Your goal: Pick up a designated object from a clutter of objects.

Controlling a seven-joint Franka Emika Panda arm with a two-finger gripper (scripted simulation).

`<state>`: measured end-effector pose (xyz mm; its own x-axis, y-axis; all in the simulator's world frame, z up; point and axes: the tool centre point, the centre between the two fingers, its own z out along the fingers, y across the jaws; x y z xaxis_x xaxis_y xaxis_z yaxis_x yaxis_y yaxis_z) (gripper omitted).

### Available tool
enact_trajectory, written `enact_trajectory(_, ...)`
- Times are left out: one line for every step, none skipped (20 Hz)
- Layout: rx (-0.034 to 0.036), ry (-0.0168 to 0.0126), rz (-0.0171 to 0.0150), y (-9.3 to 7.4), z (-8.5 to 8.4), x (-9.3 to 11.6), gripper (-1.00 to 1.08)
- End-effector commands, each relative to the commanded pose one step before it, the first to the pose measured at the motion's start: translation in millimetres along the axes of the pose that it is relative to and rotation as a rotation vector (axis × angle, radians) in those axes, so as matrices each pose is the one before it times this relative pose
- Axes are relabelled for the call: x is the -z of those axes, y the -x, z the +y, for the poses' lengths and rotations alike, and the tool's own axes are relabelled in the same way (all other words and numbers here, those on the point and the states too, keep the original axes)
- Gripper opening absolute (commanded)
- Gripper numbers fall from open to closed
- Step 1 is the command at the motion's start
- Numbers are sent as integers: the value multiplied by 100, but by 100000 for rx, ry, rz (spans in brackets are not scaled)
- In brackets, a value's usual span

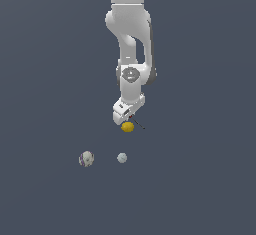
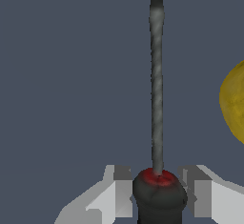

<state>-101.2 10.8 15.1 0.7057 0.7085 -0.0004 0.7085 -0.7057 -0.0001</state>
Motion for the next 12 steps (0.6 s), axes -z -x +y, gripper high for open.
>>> enact_trajectory(1, 25, 29, -7, 121, 160, -100)
enact_trajectory(0, 0, 0, 4, 103, 144, -100)
enact_trajectory(0, 0, 0, 5, 132, 185, -100)
enact_trajectory(0, 0, 0, 6, 161, 227, -100)
enact_trajectory(0, 0, 0, 7, 190, 268, -100)
enact_trajectory(0, 0, 0, 8, 219, 309, -100)
enact_trajectory(0, 0, 0, 8, 248, 350, -100)
enact_trajectory(0, 0, 0, 9, 276, 391, -100)
enact_trajectory(0, 0, 0, 9, 304, 433, -100)
enact_trajectory(0, 0, 0, 9, 332, 474, -100)
enact_trajectory(0, 0, 0, 8, 360, 515, -100)
enact_trajectory(55, -42, -3, -11, 373, 542, -100)
